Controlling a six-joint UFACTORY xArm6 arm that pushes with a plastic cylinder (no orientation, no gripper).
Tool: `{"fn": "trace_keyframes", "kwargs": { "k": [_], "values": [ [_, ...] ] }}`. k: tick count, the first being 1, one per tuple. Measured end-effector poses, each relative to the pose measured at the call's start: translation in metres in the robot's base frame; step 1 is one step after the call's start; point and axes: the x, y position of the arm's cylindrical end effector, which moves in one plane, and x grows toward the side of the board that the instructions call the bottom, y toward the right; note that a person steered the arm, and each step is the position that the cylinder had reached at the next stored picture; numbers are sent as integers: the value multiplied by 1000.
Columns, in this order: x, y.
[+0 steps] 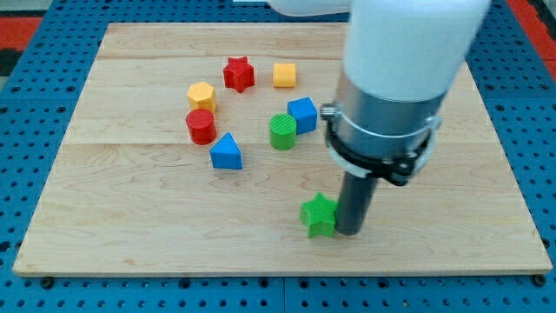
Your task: Put the blue cube into the red star
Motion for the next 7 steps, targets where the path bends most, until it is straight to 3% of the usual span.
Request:
{"fn": "trace_keyframes", "kwargs": {
  "k": [3,6,7],
  "values": [
    [-47,-11],
    [-141,-5],
    [-163,-52]
  ]
}}
